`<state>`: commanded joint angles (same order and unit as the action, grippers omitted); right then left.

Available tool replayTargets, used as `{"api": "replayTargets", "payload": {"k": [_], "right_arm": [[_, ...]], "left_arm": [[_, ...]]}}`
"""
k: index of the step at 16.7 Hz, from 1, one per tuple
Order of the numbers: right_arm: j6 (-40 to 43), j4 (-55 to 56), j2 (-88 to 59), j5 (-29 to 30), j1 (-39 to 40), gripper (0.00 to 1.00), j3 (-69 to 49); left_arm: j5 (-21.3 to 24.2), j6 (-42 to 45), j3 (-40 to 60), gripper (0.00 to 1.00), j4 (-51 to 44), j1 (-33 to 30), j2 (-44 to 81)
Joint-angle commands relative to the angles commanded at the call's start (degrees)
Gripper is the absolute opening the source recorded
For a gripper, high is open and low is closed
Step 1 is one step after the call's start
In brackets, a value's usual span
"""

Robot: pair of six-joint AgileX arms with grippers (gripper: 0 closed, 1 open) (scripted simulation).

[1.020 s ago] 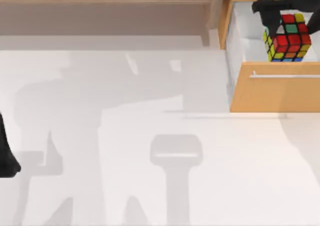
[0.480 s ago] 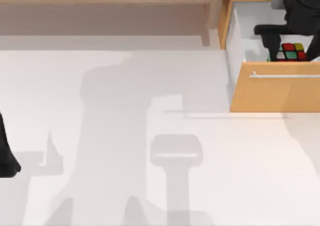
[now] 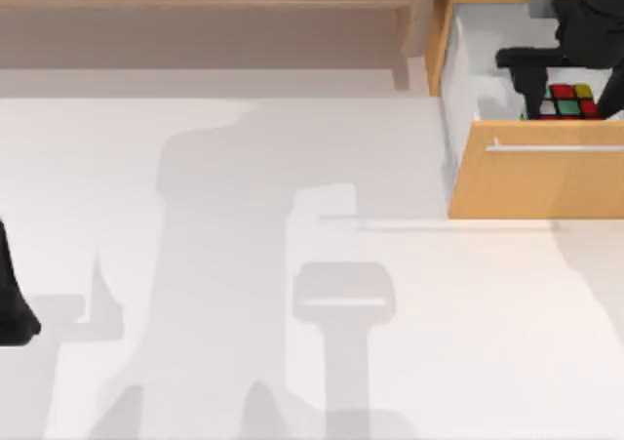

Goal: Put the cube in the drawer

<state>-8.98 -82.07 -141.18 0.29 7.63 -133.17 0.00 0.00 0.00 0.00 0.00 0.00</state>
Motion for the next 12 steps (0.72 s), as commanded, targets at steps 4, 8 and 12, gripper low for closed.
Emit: {"api": "replayTargets", "payload": {"k": [4, 8, 12], "right_arm": [[0.0, 0.0, 0.0, 0.0, 0.0, 0.83, 0.0], [0.0, 0.0, 0.0, 0.0, 0.0, 1.0, 0.0], [0.0, 0.0, 0.0, 0.0, 0.0, 1.0, 0.0]], "left_arm": [[0.0, 0.0, 0.0, 1.0, 0.0, 0.0, 0.0], [0.0, 0.0, 0.0, 1.0, 0.0, 0.0, 0.0], [0.0, 0.0, 0.0, 1.0, 0.0, 0.0, 0.0]]}}
